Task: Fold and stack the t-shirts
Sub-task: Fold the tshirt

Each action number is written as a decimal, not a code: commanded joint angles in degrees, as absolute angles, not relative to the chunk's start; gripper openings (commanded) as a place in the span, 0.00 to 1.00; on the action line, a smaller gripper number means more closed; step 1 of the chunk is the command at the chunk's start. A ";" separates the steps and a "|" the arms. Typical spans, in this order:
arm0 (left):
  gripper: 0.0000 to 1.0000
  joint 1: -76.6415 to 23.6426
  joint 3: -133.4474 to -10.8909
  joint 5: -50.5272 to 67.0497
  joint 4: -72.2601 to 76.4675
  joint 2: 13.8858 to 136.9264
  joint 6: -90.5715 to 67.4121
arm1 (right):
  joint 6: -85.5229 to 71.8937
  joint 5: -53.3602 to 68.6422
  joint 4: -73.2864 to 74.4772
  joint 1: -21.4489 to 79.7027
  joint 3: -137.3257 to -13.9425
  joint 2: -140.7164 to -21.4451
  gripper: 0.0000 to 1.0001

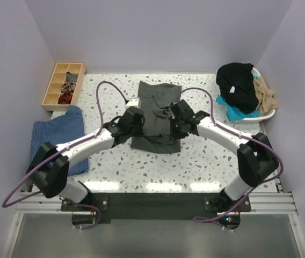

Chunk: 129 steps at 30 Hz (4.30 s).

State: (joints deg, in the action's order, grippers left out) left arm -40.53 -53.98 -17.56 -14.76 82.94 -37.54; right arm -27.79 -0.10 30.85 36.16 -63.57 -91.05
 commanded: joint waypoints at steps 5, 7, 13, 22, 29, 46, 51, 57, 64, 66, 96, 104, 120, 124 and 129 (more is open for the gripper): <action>0.00 -35.95 -60.29 -12.49 -9.06 91.23 -33.22 | -22.77 5.27 30.06 31.47 -73.73 -98.69 0.06; 0.00 -34.64 -60.99 -12.04 -8.53 92.81 -32.70 | -22.15 6.15 30.23 29.98 -74.96 -100.80 0.06; 0.00 -32.35 -65.74 -10.55 -7.21 98.43 -30.77 | -20.22 6.68 32.08 27.78 -80.15 -106.07 0.06; 0.19 -29.01 -72.15 -9.14 -6.33 104.76 -28.65 | -19.42 6.07 31.73 24.09 -86.65 -112.06 0.38; 0.62 -24.79 -75.76 -9.58 -4.31 104.07 -27.25 | -16.09 1.06 32.34 21.36 -95.53 -114.61 0.48; 0.57 -25.40 -57.93 13.62 -0.97 92.99 -27.25 | -18.63 13.27 28.30 22.76 -77.79 -102.83 0.58; 0.58 -25.58 -56.61 13.45 1.93 96.15 -27.86 | -19.42 15.29 26.46 23.29 -77.43 -105.20 0.58; 0.58 -25.66 -60.46 14.06 2.90 101.51 -28.04 | -18.99 15.38 26.63 23.29 -80.77 -110.02 0.58; 0.57 -25.66 -64.42 14.51 3.51 105.99 -28.04 | -18.20 15.12 26.89 23.29 -86.39 -114.95 0.57; 0.57 -25.66 -65.21 13.98 3.60 106.70 -27.77 | -18.11 14.33 26.89 23.29 -87.01 -115.49 0.58; 0.58 -24.61 -82.97 6.93 3.36 110.84 -15.82 | -13.45 6.67 29.18 21.09 -103.72 -122.35 0.58; 0.58 -24.79 -65.53 12.12 2.60 100.21 -21.61 | -14.85 10.98 27.52 21.09 -95.02 -113.57 0.59; 0.57 -26.28 -60.02 13.45 7.03 106.51 -24.61 | -15.03 12.04 26.98 21.09 -88.07 -109.69 0.59; 0.57 -26.28 -62.66 11.08 8.69 109.77 -24.43 | -14.68 12.13 27.33 21.09 -87.54 -108.81 0.59; 0.57 -26.28 -67.05 9.84 9.05 110.74 -23.56 | -14.50 12.30 26.98 21.09 -86.14 -108.11 0.59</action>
State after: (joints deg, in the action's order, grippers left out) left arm -26.28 -62.74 11.62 6.00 110.13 -23.99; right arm -14.94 10.83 28.08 21.04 -87.35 -111.74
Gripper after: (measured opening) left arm 0.568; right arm 0.589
